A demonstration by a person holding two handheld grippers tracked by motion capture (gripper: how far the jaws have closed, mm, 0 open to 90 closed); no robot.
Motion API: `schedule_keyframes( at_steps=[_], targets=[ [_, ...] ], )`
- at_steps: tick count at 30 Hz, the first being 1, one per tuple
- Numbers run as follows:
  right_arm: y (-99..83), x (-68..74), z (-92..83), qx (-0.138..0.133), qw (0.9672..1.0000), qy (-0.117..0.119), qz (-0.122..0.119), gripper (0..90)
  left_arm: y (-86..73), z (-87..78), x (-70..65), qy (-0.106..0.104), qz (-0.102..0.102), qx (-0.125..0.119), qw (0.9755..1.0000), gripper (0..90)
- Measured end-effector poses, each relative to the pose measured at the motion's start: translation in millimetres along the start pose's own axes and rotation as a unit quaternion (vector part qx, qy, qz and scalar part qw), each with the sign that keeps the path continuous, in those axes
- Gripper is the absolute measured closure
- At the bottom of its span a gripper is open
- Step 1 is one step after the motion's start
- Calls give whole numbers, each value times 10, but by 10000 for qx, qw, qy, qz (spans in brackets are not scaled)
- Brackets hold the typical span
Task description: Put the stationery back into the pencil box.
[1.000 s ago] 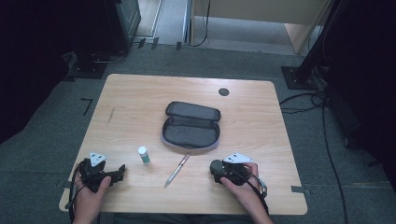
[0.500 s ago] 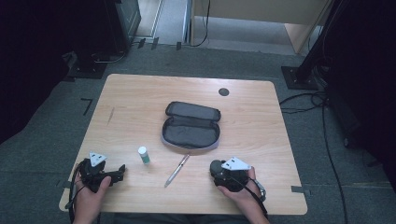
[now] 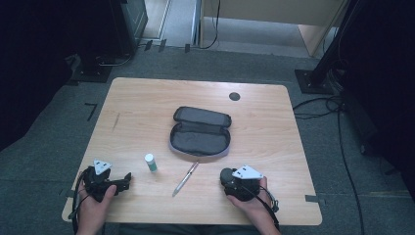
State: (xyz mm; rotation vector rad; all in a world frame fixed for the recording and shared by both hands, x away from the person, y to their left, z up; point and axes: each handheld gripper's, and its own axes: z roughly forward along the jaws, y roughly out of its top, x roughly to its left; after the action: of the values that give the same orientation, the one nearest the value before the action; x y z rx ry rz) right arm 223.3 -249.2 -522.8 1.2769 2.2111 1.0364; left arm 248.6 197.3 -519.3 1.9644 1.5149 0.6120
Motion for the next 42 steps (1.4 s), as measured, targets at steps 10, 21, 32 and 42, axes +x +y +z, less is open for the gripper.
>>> schedule_keyframes(
  at_steps=[10,21,32,42],
  targets=[
    [16,-91,-19,-27,9995,67,293,418,1,0,1,-2,-2,-1,10000,0],
    [159,-84,-144,-312,9992,126,221,418,1,0,0,-2,-1,4,10000,0],
    [308,-55,-232,-542,9983,136,136,418,1,0,0,-2,-6,-1,10000,0],
    [460,-28,-298,-763,9970,145,40,419,1,0,0,-1,0,2,10000,0]
  ],
)
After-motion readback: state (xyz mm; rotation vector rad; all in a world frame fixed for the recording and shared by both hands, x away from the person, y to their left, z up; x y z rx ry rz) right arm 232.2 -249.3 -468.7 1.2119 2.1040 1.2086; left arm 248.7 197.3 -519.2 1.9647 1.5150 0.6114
